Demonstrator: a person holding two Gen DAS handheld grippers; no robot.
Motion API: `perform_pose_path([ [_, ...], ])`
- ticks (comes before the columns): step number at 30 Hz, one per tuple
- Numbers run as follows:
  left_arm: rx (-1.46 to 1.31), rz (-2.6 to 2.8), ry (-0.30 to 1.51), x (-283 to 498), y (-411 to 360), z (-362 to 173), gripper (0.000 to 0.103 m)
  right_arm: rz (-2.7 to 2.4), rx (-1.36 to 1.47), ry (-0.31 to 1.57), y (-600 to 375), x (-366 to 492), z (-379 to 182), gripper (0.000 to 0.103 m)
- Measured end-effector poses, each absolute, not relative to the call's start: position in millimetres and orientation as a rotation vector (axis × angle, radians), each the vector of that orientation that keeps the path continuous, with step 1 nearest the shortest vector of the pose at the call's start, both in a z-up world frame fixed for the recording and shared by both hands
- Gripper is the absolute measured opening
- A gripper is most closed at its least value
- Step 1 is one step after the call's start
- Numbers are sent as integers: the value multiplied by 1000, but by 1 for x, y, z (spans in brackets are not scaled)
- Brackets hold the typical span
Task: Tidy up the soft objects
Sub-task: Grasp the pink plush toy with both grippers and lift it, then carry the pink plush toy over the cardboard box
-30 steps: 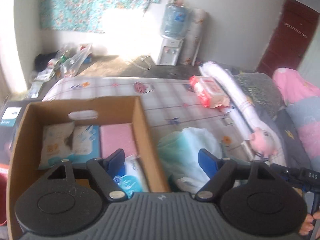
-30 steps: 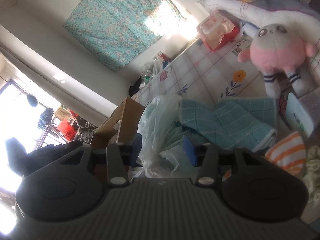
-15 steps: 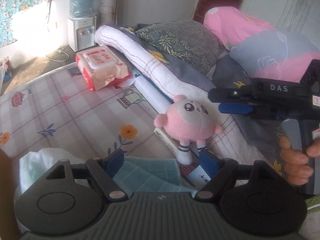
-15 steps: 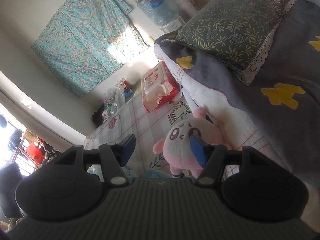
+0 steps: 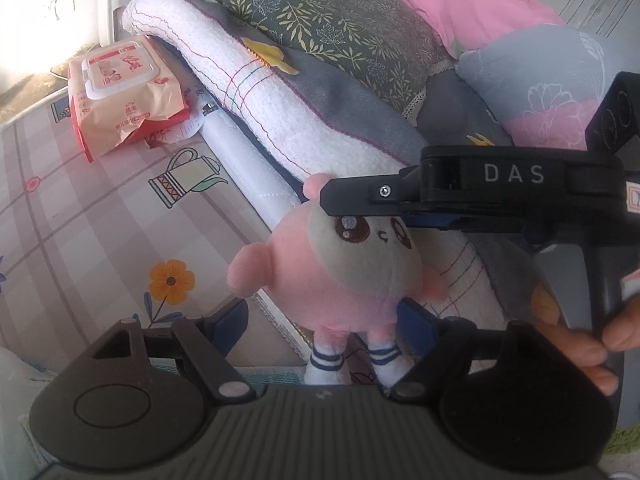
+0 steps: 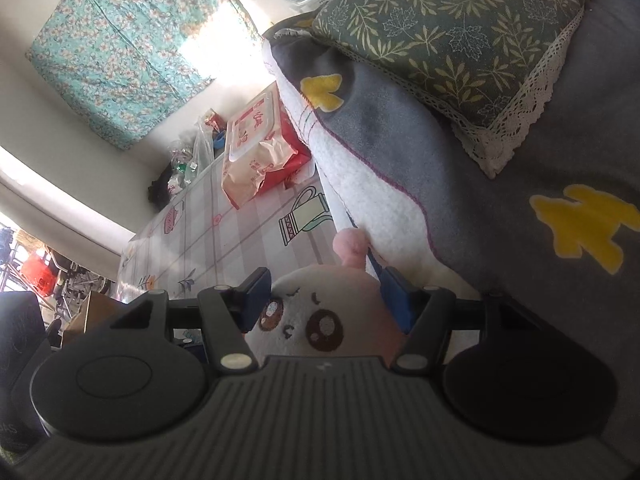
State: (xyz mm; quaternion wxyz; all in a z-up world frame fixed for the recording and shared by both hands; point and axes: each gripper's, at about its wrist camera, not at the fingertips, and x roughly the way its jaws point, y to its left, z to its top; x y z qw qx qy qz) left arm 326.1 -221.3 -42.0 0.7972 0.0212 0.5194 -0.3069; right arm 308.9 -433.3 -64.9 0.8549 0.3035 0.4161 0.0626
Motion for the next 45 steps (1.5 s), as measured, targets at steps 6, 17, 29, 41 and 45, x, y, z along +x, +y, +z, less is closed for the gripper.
perform_pose_path([
  [6, 33, -668, 1110, 321, -231, -41, 74, 145, 651, 856, -434, 306, -70, 60],
  [17, 28, -670, 997, 278, -204, 13, 74, 169, 669, 749, -416, 261, -18, 55],
  [29, -18, -567, 808, 205, -112, 92, 74, 326, 596, 614, -335, 205, 73, 56],
  [41, -156, -228, 740, 129, 75, 118, 74, 659, 464, 691, -128, 201, 122, 57],
  [45, -221, -96, 775, 116, 133, 106, 74, 776, 408, 768, -43, 210, 120, 57],
])
